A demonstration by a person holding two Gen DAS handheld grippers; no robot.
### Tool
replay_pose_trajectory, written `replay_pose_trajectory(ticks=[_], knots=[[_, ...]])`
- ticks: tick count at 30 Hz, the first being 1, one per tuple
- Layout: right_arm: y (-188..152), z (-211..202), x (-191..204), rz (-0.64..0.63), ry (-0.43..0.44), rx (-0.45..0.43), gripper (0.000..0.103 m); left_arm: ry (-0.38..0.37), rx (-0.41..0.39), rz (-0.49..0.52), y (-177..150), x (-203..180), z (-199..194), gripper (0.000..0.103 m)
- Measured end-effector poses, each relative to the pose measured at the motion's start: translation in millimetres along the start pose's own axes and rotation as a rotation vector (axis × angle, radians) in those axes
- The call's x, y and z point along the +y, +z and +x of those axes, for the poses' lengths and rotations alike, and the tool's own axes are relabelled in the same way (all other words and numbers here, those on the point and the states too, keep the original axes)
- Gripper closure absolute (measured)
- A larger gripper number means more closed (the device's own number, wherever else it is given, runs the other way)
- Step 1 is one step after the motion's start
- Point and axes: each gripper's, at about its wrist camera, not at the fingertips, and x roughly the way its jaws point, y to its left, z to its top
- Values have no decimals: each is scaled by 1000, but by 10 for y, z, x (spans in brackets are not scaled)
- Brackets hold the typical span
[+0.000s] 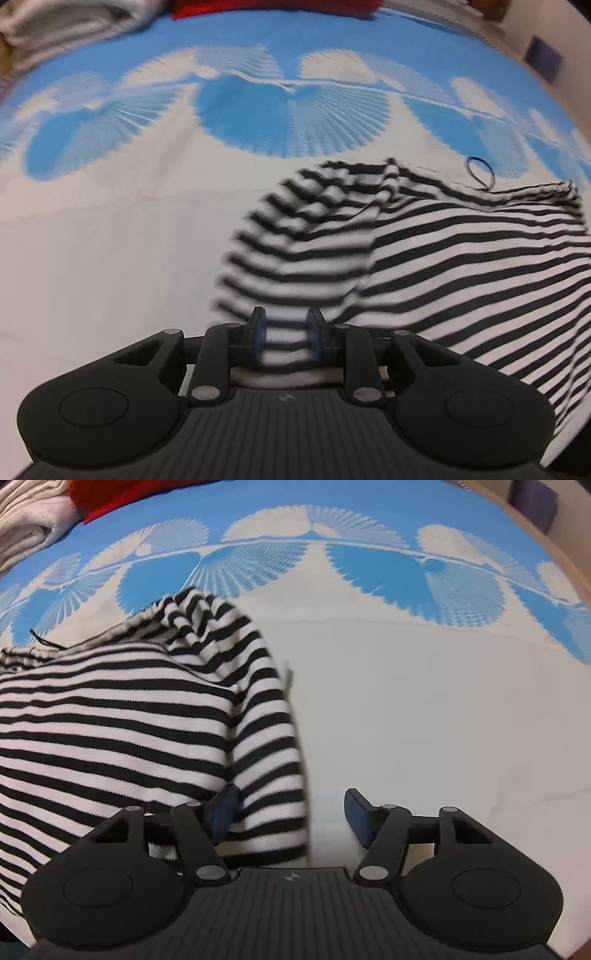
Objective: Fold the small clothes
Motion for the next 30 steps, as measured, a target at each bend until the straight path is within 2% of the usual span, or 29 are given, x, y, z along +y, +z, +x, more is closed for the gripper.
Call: replay_pose_trajectory(ticks=[1,3,8,10,13,15,16,17,19,21,24,27,30], knots=[[4,-111,6,-7,-26,-23,45,-8,-30,-27,0,18,-146,75],[-7,-429,31,-31,-67,-127,46,-48,-90,-105,-17,79,-470,75],[-263,-1277,33,34,15,-343,45,-56,-220,-200,-328,35,-1189,75],[-394,-1466,77,48,63,-402,42,-49,-236,-227,-557,-49,-1263,75],[-676,-1518,139,73,103,-468,41,3,-244,-195,-866,-220,-1226,75],[-840,-1383,132,94,113,-446,41,26,-233,-193,-1072,-252,-1123,75],[-867,-1275,138,96,79,-375,43,32,-222,-201,-1163,-238,-1079,75],[-887,-1233,151,97,51,-354,43,37,-205,-219,-1244,-213,-1039,75],[-922,-1267,173,87,29,-393,42,37,-176,-273,-1312,-136,-954,75],[-936,-1286,179,63,6,-415,42,-11,-162,-347,-1344,-49,-916,75],[-931,-1244,130,86,-2,-402,42,-101,-129,-468,-1372,91,-848,75],[-945,-1231,75,119,11,-395,42,-164,-40,-588,-1412,199,-668,72],[-949,-1208,54,121,11,-398,42,-174,21,-658,-1476,229,-539,68]])
